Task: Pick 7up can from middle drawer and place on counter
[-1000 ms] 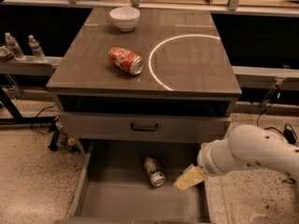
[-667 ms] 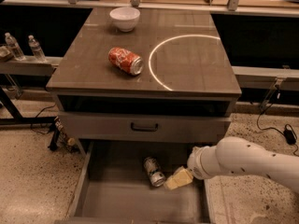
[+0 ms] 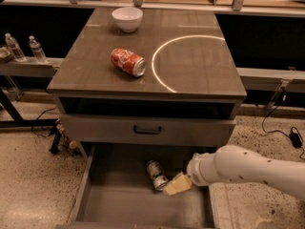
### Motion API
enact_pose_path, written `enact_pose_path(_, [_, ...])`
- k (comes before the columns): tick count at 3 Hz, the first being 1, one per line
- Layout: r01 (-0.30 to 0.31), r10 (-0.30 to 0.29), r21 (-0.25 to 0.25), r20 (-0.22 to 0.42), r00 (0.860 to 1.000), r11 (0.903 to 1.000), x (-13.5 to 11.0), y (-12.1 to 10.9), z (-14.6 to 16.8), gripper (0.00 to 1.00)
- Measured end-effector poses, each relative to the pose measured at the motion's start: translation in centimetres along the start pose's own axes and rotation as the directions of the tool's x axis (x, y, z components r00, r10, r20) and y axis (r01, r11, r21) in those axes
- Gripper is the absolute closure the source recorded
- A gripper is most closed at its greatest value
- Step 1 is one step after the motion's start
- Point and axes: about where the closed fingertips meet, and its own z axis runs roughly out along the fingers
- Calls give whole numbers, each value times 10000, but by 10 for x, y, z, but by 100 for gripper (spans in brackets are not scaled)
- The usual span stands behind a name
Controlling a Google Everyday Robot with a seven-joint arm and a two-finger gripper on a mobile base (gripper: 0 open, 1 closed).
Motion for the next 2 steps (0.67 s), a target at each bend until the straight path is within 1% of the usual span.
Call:
enact_pose_path(1, [-507, 506, -63, -117, 9986, 9987, 19, 18, 53, 0])
enact_pose_path(2, [-926, 925, 185, 81, 9957, 9955, 27, 27, 111, 0])
